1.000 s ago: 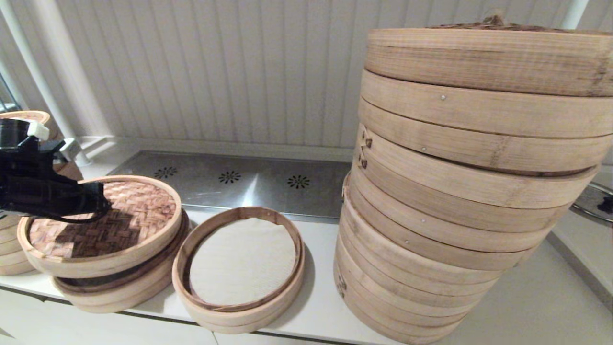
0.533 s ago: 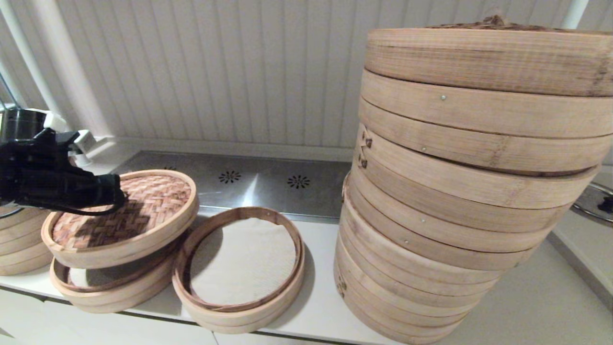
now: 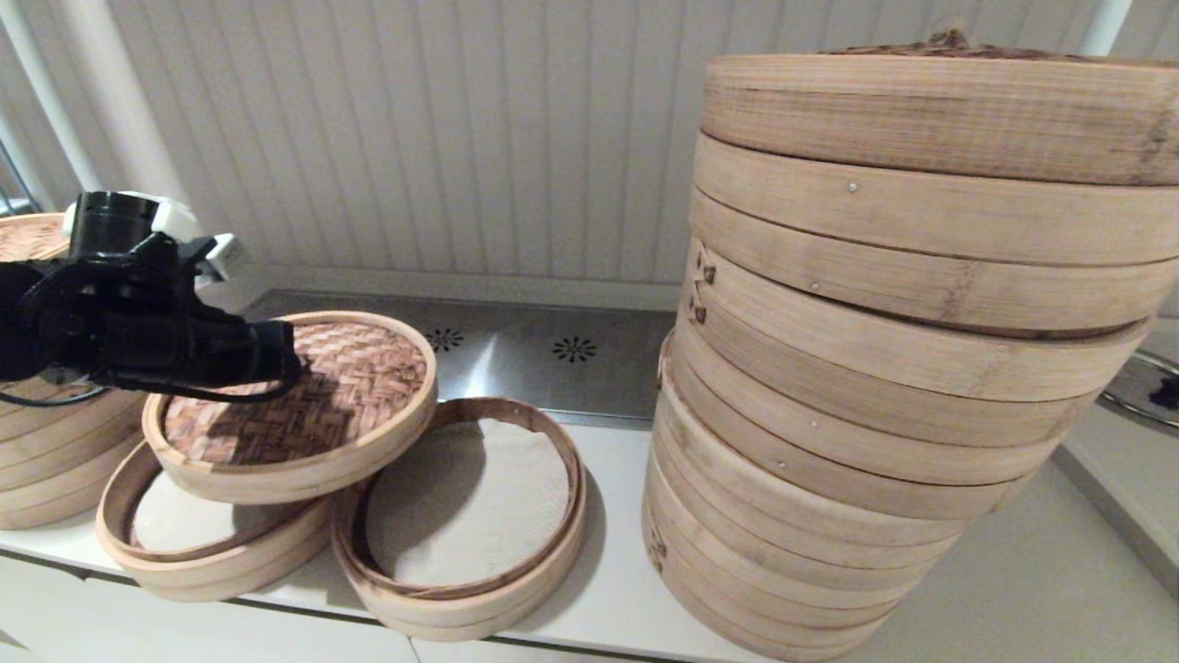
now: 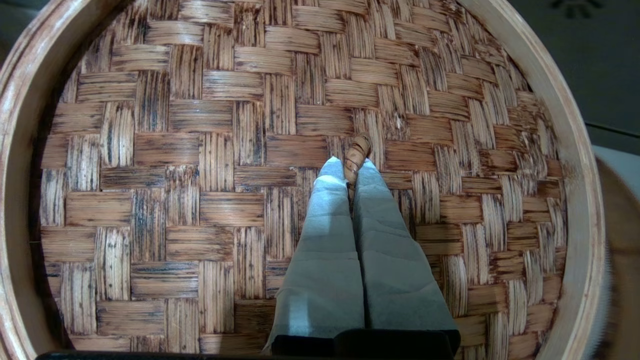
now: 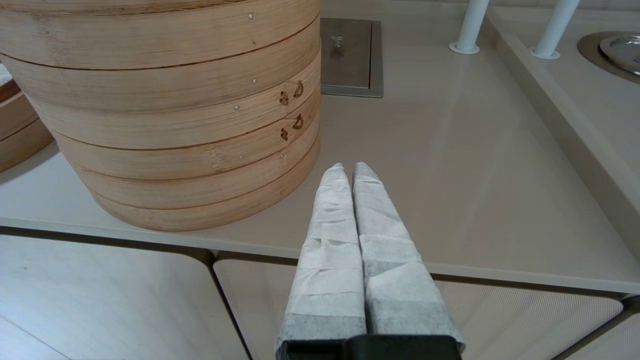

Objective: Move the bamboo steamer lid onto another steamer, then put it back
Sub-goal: Put the steamer

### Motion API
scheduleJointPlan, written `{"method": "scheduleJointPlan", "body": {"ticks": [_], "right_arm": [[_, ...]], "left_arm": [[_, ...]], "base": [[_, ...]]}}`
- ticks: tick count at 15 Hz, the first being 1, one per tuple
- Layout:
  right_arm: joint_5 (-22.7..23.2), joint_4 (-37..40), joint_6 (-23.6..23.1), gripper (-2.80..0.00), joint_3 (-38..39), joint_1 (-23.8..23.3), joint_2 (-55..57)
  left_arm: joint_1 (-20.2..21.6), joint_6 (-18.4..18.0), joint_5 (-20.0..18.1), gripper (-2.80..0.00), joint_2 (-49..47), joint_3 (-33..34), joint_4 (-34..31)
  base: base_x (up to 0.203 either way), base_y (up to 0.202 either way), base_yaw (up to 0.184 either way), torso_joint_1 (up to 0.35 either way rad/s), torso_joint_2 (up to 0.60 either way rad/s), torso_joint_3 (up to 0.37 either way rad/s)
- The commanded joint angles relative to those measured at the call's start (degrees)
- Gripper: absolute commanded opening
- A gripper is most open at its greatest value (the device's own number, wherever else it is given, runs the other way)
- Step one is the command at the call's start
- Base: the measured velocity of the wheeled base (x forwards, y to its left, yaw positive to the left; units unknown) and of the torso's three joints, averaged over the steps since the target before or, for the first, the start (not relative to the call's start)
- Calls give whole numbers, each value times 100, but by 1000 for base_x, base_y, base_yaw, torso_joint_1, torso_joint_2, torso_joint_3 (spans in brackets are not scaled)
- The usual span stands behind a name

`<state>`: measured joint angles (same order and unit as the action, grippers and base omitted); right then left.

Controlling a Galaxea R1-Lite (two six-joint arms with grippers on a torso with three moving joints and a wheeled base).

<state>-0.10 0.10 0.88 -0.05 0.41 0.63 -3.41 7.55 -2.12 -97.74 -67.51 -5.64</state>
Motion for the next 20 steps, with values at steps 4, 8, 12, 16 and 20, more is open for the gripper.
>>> {"method": "scheduleJointPlan", "body": {"ticks": [4, 8, 12, 16, 20], "right_arm": [[1, -1, 0, -280, 3, 2, -2], [1, -1, 0, -280, -4, 2, -2], [1, -1, 0, -280, -4, 2, -2], [1, -1, 0, -280, -3, 2, -2], [1, -1, 0, -280, -4, 2, -2]], "left_arm": [[-763, 145, 363, -280, -57, -26, 2], [-1221, 314, 601, -280, -181, -16, 2], [-1626, 436, 707, -280, -254, 111, 129], [-2021, 607, 729, -280, -271, 209, 134], [-2084, 615, 734, -280, -314, 455, 426]], "base": [[0, 0, 0, 0, 0, 0], [0, 0, 0, 0, 0, 0], [0, 0, 0, 0, 0, 0], [0, 0, 0, 0, 0, 0], [0, 0, 0, 0, 0, 0]]}}
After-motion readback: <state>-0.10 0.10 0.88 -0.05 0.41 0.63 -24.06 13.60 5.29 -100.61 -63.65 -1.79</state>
